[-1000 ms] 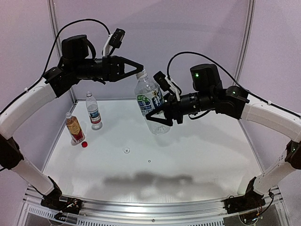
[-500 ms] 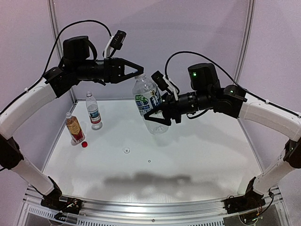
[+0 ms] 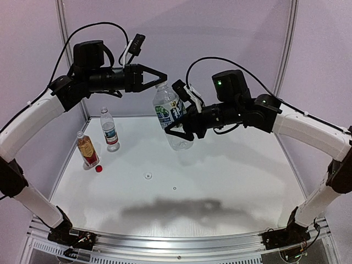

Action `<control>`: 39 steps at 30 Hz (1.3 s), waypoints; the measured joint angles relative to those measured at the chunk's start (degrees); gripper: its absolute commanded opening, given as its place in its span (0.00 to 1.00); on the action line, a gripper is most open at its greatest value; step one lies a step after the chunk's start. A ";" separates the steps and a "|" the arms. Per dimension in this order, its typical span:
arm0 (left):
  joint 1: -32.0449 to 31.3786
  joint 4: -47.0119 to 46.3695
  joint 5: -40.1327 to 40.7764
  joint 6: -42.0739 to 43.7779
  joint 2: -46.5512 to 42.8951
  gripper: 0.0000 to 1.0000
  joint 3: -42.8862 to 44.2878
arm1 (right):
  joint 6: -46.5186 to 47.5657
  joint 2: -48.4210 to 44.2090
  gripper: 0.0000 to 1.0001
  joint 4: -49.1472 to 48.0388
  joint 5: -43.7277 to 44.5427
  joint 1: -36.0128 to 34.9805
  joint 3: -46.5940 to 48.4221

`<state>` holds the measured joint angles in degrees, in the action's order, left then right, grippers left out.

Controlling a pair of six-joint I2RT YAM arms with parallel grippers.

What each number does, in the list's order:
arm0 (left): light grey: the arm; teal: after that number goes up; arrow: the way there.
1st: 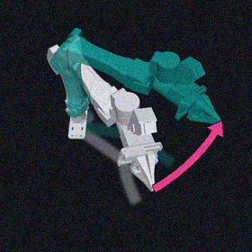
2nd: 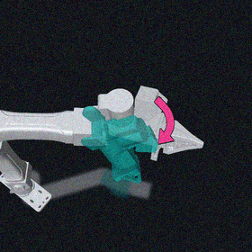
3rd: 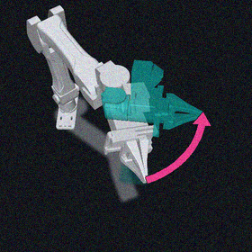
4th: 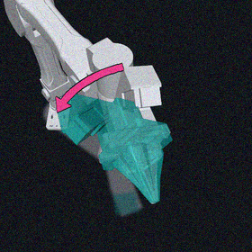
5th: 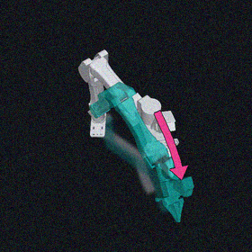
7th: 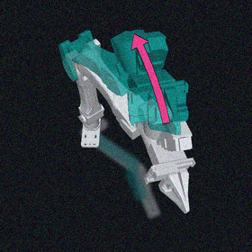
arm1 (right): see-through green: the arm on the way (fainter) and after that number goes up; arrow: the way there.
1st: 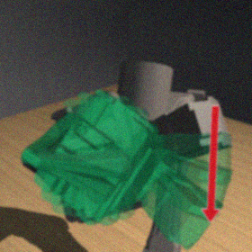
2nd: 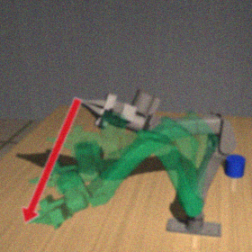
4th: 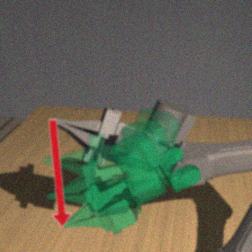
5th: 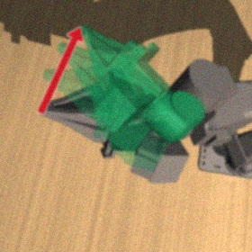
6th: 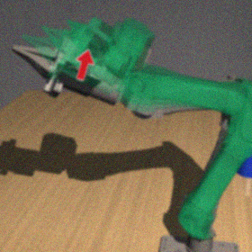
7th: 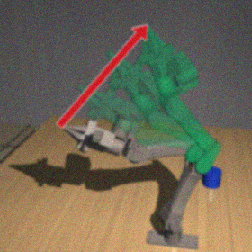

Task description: Unscrew the bottle caps

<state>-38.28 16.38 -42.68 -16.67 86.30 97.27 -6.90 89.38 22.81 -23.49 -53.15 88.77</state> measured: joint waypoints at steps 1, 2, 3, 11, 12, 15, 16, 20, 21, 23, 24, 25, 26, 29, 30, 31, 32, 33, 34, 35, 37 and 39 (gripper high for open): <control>-0.02 0.20 2.43 -0.83 0.20 0.11 0.39 | 0.09 0.74 0.59 0.66 2.69 -0.04 1.31; -0.02 0.48 4.61 -1.73 0.42 0.12 0.76 | 0.13 1.51 0.59 1.29 4.98 -0.15 2.40; -0.02 0.83 7.17 -2.82 0.66 0.14 1.07 | 0.20 2.75 0.60 2.40 8.09 -0.26 4.26; -3.48 8.87 33.05 -10.86 3.23 0.16 6.60 | 1.90 11.65 0.60 9.38 25.70 -1.60 16.02; -4.17 10.01 35.60 -11.74 3.26 0.17 6.84 | 2.05 11.82 0.60 9.66 26.56 -1.88 16.09; -5.57 12.11 40.00 -13.51 3.30 0.34 7.37 | 2.49 11.96 0.60 10.36 28.39 -2.54 16.06; -5.84 12.39 40.70 -13.79 3.30 0.44 7.48 | 2.58 11.96 0.60 10.38 28.79 -2.71 16.06; -6.71 13.70 41.64 -13.33 3.23 0.70 7.50 | 2.97 11.93 0.60 8.98 29.42 -2.84 15.37; -6.88 13.86 42.12 -12.92 3.23 0.79 7.48 | 3.04 11.82 0.60 8.76 29.51 -2.84 14.84; -6.97 13.84 41.88 -11.65 2.86 0.92 7.43 | 3.06 11.45 0.60 8.02 29.29 -2.84 13.51; -7.04 13.60 41.66 -11.15 2.49 0.96 7.21 | 3.06 11.13 0.60 7.45 29.09 -2.84 12.55; -7.13 13.40 41.44 -10.05 2.05 0.97 6.95 | 3.06 10.64 0.60 7.02 28.72 -2.84 11.39; -7.21 12.83 41.22 -9.14 1.31 0.98 6.36 | 3.06 9.99 0.60 6.78 28.30 -2.84 10.12; -7.10 10.97 39.87 -5.53 -1.73 0.98 3.96 | 2.99 7.76 0.60 6.08 27.04 -2.84 6.60; -6.78 10.19 38.47 -3.85 -3.17 0.98 2.97 | 2.97 6.86 0.61 5.97 26.56 -2.84 5.51; -6.40 9.66 37.00 -2.34 -4.46 0.98 2.29 | 2.97 5.64 0.61 5.92 25.99 -2.84 4.26; -5.90 9.35 35.28 -1.33 -5.40 0.98 1.84 | 2.97 4.83 0.61 5.92 25.51 -2.84 3.58; -5.25 9.01 33.31 -0.35 -6.32 0.98 1.46 | 2.99 3.65 0.61 5.57 24.87 -2.84 2.60; -4.28 8.68 30.53 0.46 -7.08 0.98 1.18 | 3.02 2.51 0.61 5.29 24.24 -2.84 1.64; -2.99 8.22 27.32 1.16 -7.85 0.97 0.94 | 3.06 1.20 0.61 4.94 23.56 -2.84 0.61; -0.61 7.13 20.65 2.27 -8.92 0.97 0.63 | 3.21 -1.68 0.61 4.26 21.70 -2.84 -1.33; 0.76 5.84 15.10 3.28 -9.25 0.94 0.52 | 3.34 -4.13 0.62 3.08 19.10 -2.67 -3.08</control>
<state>-37.52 22.22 -27.57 -13.39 77.06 97.80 -3.55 85.25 25.89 -4.38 -55.81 85.69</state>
